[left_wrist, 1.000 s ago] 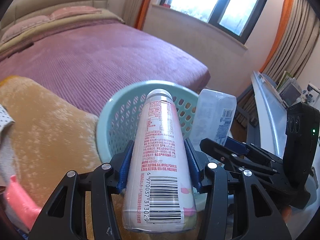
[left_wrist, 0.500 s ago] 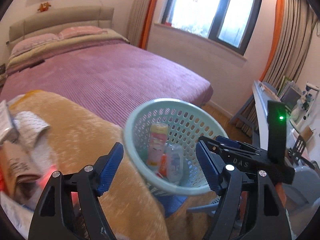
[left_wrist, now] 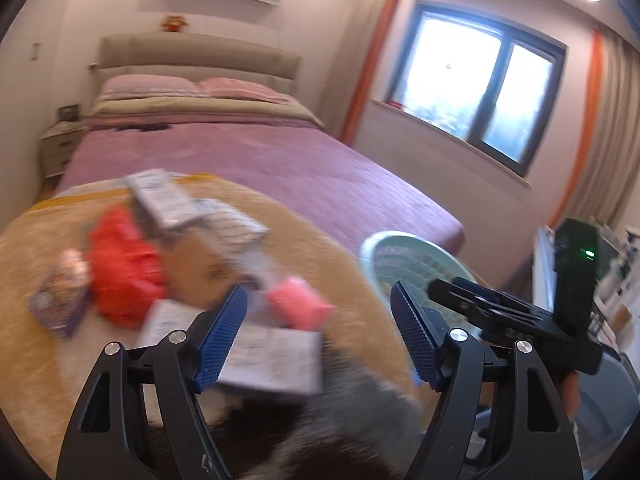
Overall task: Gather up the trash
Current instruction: 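Grasp the blue card box with the left gripper while the right gripper approaches the milk carton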
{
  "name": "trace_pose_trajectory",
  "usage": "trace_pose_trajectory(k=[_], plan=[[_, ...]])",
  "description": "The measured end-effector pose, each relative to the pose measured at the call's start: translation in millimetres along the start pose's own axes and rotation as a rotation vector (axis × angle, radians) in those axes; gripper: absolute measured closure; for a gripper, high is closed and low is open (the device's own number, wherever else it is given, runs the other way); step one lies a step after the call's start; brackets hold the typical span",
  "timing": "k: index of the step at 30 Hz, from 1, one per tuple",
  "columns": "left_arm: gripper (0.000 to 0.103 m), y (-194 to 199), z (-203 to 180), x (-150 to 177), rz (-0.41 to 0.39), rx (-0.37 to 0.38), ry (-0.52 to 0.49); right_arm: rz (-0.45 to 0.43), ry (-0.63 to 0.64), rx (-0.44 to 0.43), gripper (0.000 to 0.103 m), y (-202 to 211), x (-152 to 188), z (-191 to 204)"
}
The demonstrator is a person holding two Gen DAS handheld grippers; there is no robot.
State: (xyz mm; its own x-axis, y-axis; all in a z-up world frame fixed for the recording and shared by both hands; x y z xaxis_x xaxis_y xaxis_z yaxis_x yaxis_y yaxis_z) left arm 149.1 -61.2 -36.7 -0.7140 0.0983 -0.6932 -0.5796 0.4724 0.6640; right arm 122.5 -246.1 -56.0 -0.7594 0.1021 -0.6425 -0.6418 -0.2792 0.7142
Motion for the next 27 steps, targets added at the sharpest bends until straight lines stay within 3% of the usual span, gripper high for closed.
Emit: trace_pose_trajectory(k=[7,10,12,14,18,27], plan=[[0.03,33,100,2,-0.022,-0.189,0.138,0.049,0.149,-0.044,0.034,-33,6,84],[0.019,32,138,6,0.01,-0.304,0.157,0.066,0.181,-0.051,0.034,-47,11,102],[0.018,29,163,12,0.042,-0.38,0.154,0.078,0.192,-0.051,0.034,-55,12,110],[0.018,23,180,15,0.071,-0.404,0.151,0.093,0.192,-0.053,0.034,-63,13,113],[0.016,3,205,21,0.16,-0.363,0.128,0.118,0.183,-0.048,0.034,-77,15,112],[0.016,-20,219,11,0.206,-0.43,0.101,0.168,0.212,-0.047,0.034,-93,23,122]])
Point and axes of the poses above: each gripper's, at about its wrist camera, not at the fingertips, and y roughly against the way its jaws point, z to its left, x to its underside, the point moved 7 cm from there along -y, roughly the way its jaws point, and after that the axes turned 11 degrees about z, right-handed, at the moved point
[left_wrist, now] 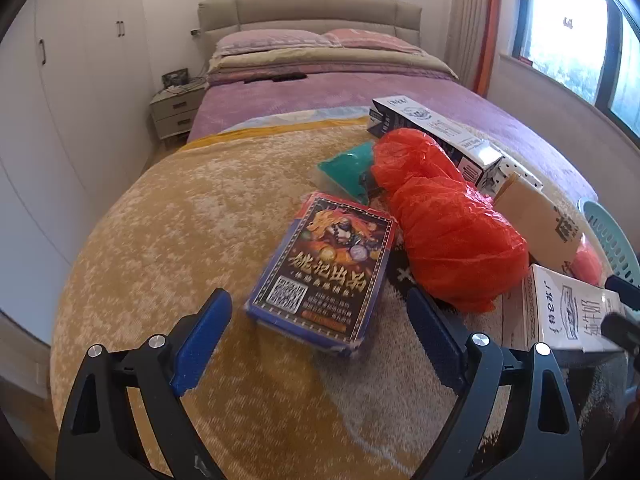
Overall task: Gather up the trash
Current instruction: 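Grasp the blue card box with the left gripper while the right gripper approaches the milk carton, then grasp the white milk carton with the right gripper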
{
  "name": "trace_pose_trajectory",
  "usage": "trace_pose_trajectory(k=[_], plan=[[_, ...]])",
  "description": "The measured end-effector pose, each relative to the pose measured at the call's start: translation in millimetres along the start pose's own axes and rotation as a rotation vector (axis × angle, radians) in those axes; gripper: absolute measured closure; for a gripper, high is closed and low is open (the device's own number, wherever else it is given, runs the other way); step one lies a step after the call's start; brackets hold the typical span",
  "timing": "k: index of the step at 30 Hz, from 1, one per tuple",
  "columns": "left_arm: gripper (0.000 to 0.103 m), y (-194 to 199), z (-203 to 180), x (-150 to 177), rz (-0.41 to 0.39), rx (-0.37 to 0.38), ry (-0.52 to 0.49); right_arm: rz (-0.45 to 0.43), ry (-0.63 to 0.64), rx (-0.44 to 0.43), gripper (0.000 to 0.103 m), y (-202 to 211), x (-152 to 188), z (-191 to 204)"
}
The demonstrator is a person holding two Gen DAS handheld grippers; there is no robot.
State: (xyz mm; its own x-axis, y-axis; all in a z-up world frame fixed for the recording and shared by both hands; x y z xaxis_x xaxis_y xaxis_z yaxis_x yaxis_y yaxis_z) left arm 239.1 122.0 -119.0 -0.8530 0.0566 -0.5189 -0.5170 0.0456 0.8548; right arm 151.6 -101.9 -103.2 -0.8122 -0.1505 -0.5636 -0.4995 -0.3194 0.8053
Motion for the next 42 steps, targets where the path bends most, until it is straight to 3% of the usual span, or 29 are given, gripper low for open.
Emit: trace_pose_trajectory(k=[6,10,18,32,37,42], plan=[[0.023,-10,6,0,0.041,0.004,0.028,0.019,0.032,-0.012,0.034,2,11,13],[0.034,-7,8,3,0.029,0.006,0.037,0.035,0.063,-0.039,0.034,5,24,26],[0.035,11,8,15,0.0,0.031,0.053,0.071,0.159,-0.096,0.034,10,50,56],[0.035,47,8,38,-0.062,0.072,0.104,0.096,0.105,0.007,0.035,-16,24,57],[0.035,56,0,37,-0.08,0.086,0.094,0.094,0.116,0.002,0.05,-16,25,60],[0.035,62,-8,38,-0.092,0.097,0.082,0.077,0.147,0.0,0.052,-4,29,66]])
Point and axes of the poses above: each gripper's, at about its wrist camera, not at the fingertips, and y roughly against the way its jaws point, z to its left, x to its underside, the point moved 7 cm from there along -y, roughly the way its jaws point, and after that the axes turned 11 degrees about z, right-handed, at the moved point
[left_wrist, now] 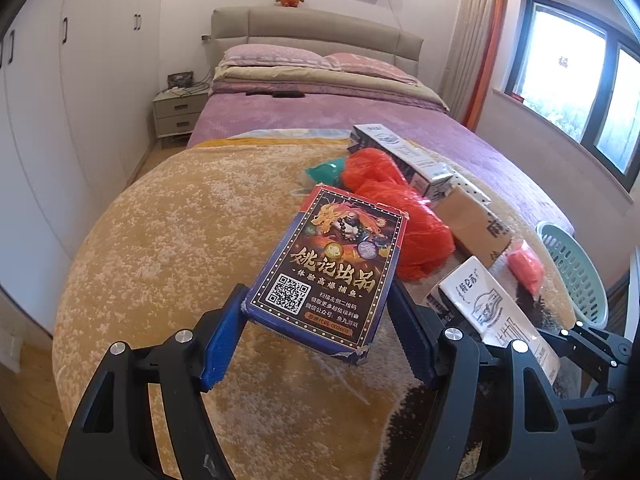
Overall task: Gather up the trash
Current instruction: 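Grasp the white milk carton with the right gripper, then carry the card box and milk carton over the basket and open both grippers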
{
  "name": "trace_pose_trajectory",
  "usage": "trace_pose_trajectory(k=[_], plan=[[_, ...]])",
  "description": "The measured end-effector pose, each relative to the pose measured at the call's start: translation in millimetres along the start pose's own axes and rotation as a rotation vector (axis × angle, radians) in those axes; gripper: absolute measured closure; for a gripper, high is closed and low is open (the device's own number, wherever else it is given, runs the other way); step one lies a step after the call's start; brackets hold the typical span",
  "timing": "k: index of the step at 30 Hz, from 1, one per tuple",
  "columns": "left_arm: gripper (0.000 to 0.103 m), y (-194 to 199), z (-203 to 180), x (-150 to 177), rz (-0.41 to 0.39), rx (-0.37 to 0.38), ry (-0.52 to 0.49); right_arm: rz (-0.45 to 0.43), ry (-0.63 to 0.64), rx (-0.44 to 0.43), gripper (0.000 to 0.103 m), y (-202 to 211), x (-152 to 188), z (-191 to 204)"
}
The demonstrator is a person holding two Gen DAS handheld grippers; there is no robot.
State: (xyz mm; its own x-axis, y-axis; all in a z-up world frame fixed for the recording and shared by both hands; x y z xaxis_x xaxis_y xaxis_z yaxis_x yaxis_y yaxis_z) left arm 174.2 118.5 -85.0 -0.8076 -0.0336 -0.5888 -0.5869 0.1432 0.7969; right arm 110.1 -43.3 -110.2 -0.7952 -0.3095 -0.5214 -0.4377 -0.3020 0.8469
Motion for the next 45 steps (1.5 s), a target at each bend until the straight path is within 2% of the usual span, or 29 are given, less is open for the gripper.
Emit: trace_pose_trajectory(k=[8,13,19,32,40,45], plan=[[0.035,8,-21,-2,-0.027,0.022,-0.034,-0.085,0.006,0.02,0.052,40,5,-5],[0.035,12,-45,-5,-0.035,0.059,-0.065,-0.121,-0.043,0.045,0.052,60,5,-29],[0.035,13,-91,-12,-0.047,0.091,-0.137,-0.152,-0.119,0.084,0.052,78,11,-68],[0.035,-10,-218,-22,-0.053,0.214,-0.289,-0.206,-0.344,0.2,0.052,114,38,-182],[0.035,-39,-293,-29,-0.003,0.268,-0.37,-0.216,-0.539,0.27,0.052,124,65,-269],[0.035,-65,-339,-28,0.062,0.31,-0.409,-0.187,-0.678,0.286,0.052,116,86,-324]])
Point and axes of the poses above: each gripper's, at about its wrist camera, not at the fingertips, and y roughly against the way its jaws point, z to its left, x to its underside, the point moved 7 cm from there along -y, roughly the way its jaws point, and after that the axes turned 11 degrees about z, right-handed, at the moved point
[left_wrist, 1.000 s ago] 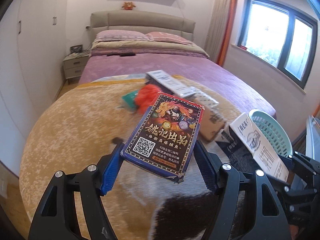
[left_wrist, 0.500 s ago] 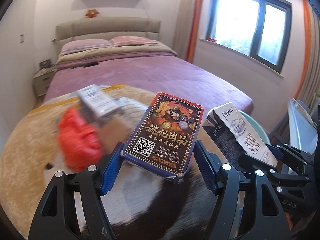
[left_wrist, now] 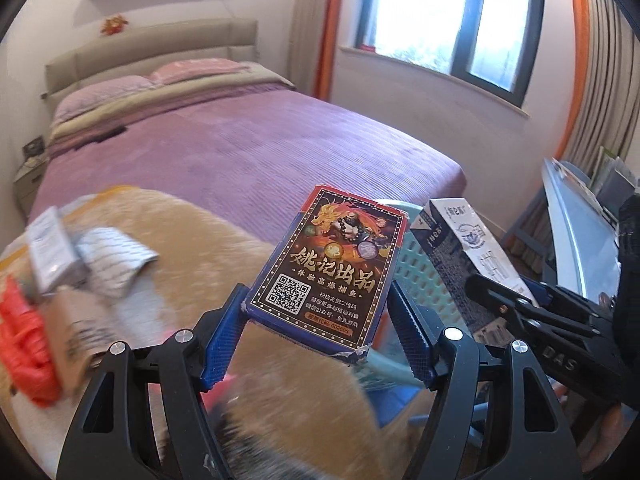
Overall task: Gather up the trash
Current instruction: 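Carry the card box and milk carton over the basket and open both grippers, then lift both open grippers away from the basket back over the rug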
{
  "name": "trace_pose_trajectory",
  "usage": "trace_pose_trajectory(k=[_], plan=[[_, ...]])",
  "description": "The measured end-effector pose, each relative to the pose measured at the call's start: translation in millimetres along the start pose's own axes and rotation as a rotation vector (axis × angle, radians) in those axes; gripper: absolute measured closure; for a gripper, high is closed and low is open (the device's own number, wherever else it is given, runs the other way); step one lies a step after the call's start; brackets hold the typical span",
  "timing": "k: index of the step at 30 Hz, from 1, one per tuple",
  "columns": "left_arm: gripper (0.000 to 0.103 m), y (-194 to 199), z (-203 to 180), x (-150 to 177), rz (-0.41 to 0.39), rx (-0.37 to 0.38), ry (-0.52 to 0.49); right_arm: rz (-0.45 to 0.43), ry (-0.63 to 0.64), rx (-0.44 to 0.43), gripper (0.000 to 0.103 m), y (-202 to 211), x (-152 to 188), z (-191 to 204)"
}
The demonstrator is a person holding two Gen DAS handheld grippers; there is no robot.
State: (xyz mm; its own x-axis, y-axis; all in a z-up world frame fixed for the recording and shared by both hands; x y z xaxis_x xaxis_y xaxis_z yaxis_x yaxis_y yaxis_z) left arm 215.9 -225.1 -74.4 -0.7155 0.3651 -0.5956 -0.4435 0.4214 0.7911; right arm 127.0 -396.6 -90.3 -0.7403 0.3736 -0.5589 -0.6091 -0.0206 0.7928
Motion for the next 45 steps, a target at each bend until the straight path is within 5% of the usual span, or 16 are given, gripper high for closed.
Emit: trace_pose_trajectory(k=[6,15,26,35,41,45], plan=[[0.035,-48,-19,-8,0.085,0.032,-0.013,0.067,-0.1,0.031,0.052,-34,-1,-38],[0.03,-80,-27,-13,0.097,-0.029,-0.033,0.115,-0.113,0.046,0.051,-60,-4,-39],[0.026,-18,-21,0,-0.002,0.062,0.021,0.078,-0.083,-0.009,0.048,-31,5,-18],[0.026,53,4,23,-0.117,0.0,0.046,0.019,0.101,-0.081,0.048,13,11,66],[0.026,99,57,43,-0.176,-0.053,0.151,-0.012,0.275,-0.099,0.048,26,28,137],[0.025,125,107,57,-0.182,-0.16,0.231,0.005,0.361,-0.126,0.048,21,43,175]])
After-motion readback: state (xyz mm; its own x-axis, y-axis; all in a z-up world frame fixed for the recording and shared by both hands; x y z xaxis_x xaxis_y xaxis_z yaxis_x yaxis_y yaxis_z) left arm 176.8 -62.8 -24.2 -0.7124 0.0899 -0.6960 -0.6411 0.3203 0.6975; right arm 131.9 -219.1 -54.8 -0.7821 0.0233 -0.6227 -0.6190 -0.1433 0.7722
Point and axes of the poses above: each gripper's, at about its wrist camera, not at the fingertips, and y roughly against the way its jaws point, z to its left, x to its underside, the point moved 7 cm from there along -y, roughly the way its jaws point, and after that the axes turned 11 degrees about z, right-handed, at the moved point
